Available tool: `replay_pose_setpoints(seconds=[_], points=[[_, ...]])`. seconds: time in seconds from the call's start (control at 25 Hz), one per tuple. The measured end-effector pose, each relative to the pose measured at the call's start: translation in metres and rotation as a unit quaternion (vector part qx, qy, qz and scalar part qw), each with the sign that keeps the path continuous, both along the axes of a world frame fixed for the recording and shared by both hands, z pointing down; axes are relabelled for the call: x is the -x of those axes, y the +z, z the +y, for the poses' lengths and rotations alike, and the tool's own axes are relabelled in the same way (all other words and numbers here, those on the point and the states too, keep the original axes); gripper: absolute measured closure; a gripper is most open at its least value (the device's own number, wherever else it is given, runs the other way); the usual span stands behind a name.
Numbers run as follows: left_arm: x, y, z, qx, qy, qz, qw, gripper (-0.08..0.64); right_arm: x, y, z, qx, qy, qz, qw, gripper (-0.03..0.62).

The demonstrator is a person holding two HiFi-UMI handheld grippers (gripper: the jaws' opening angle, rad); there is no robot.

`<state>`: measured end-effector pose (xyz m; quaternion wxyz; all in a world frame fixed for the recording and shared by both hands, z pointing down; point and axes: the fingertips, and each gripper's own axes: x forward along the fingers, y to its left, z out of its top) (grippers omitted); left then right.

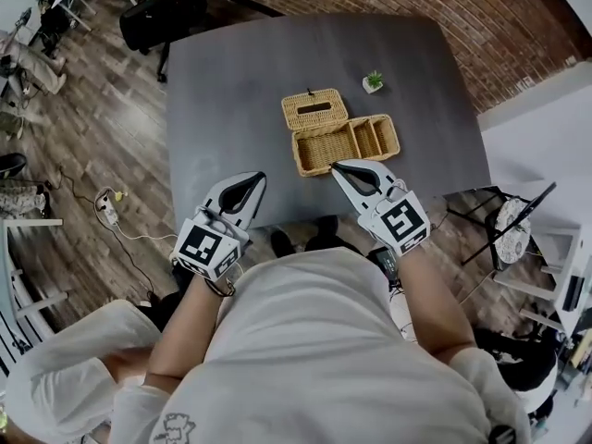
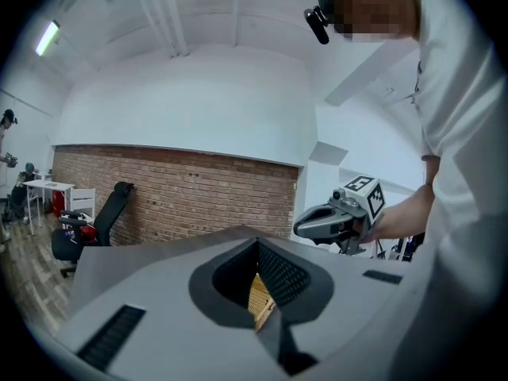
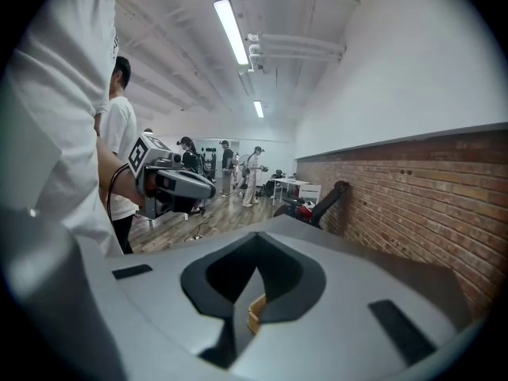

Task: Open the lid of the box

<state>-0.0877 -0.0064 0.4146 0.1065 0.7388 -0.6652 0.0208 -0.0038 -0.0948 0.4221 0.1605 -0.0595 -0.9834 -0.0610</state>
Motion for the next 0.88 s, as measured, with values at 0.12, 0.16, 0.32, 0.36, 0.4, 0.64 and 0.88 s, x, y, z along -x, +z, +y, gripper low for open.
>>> replay_pose_setpoints(seconds=[0.12,0.16,0.32,0.36,0.4,0.64,0.88], points=[[-0.005,-0.002,0.002,-0.001,0.001,-0.001,1.0000,0.549,-0.008,-0.001,0.006,0.002,0.002,-0.006,1.000,0.586],[-0.008,-0.003,0.001,-0.003,0.002,-0.002,1.0000,0.549,-0.012,-0.002,0.007,0.002,0.000,-0.007,1.000,0.586],[-0.025,-0.009,-0.002,-0.008,0.002,-0.008,0.9999,0.549,-0.028,-0.001,0.009,0.004,-0.014,-0.003,1.000,0.586],[-0.030,-0.010,-0.003,-0.008,0.002,-0.010,0.9999,0.549,-0.033,0.000,0.008,0.009,-0.014,-0.007,1.000,0.586],[-0.036,-0.011,-0.003,-0.008,0.001,-0.011,0.9999,0.549,-0.038,0.000,0.008,0.010,-0.017,-0.008,1.000,0.586],[-0.076,-0.014,-0.007,-0.005,-0.015,-0.008,0.9998,0.549,-0.075,-0.005,0.003,0.000,-0.049,0.000,0.999,0.586],[-0.123,-0.014,-0.012,-0.003,-0.030,-0.007,0.9995,0.549,-0.120,-0.008,-0.009,-0.002,-0.058,-0.006,0.998,0.586]])
